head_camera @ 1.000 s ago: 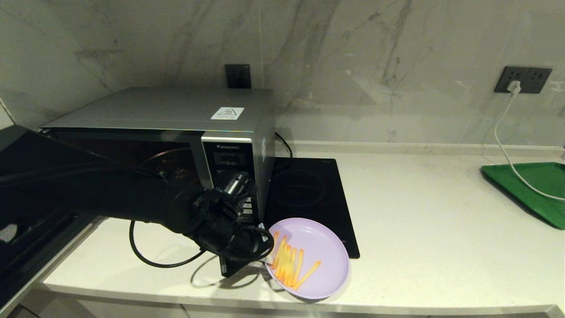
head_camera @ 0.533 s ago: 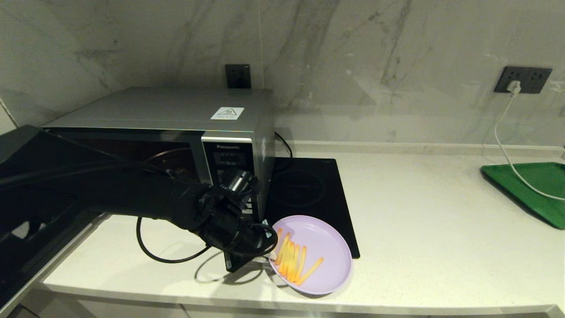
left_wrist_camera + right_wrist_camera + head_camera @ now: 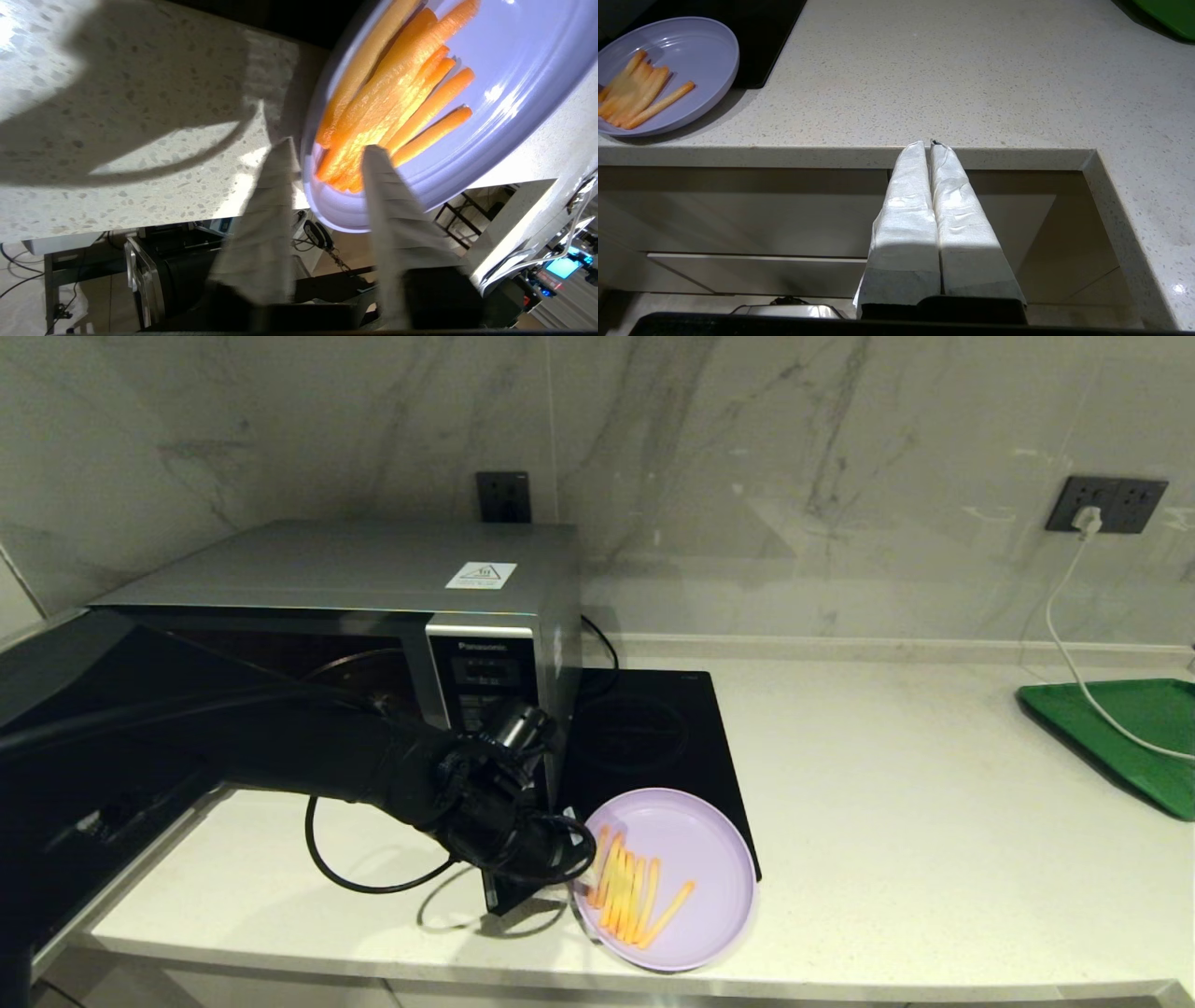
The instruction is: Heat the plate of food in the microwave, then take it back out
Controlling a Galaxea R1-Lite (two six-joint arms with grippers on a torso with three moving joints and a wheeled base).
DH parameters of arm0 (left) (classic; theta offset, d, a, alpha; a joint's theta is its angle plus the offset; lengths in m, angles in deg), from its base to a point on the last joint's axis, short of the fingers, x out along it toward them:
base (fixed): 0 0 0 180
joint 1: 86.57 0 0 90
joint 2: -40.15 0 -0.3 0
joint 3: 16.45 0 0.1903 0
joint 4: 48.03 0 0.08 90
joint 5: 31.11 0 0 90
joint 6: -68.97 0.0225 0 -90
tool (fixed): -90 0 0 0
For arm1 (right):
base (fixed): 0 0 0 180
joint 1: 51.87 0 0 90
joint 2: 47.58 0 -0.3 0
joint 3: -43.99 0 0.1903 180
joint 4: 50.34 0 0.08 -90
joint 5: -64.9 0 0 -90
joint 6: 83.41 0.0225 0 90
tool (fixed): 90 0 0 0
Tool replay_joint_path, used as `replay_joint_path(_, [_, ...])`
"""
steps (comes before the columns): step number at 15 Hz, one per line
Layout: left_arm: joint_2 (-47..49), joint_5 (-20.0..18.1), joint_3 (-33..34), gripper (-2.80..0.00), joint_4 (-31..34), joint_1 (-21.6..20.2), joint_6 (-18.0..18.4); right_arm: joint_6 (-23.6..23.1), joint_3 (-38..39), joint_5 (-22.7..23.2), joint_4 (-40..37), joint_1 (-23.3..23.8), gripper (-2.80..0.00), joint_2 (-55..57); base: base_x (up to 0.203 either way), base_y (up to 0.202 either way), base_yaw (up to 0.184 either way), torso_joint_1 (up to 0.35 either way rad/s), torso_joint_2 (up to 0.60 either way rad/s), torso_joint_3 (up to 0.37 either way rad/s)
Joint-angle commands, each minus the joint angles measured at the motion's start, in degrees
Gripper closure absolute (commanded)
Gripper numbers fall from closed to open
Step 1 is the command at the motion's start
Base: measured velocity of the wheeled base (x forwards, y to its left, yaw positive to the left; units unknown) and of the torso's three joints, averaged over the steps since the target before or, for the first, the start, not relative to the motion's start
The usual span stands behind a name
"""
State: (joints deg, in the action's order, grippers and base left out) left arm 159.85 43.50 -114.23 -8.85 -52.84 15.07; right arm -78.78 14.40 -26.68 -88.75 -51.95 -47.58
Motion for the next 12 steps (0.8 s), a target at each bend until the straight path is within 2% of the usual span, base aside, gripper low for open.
replay_joint_path(1, [0.1, -0.1, 0.0, -2.80, 0.1, 0.1, -0.2, 0.0, 0.0, 0.0, -0.1, 0.0, 0.00, 0.0, 0.000, 0.000, 0.000, 0.000, 0.00, 0.000])
replay_joint_path(8, [-3.4, 0.2, 0.3, -2.80, 2.4, -0.8, -0.2, 0.0, 0.0, 0.0, -0.1, 0.0, 0.00, 0.0, 0.000, 0.000, 0.000, 0.000, 0.00, 0.000])
replay_joint_path(12, [-11.1, 0.2, 1.4, -2.80, 7.0, -4.1, 1.2, 0.0, 0.0, 0.0, -0.1, -0.1, 0.00, 0.0, 0.000, 0.000, 0.000, 0.000, 0.00, 0.000])
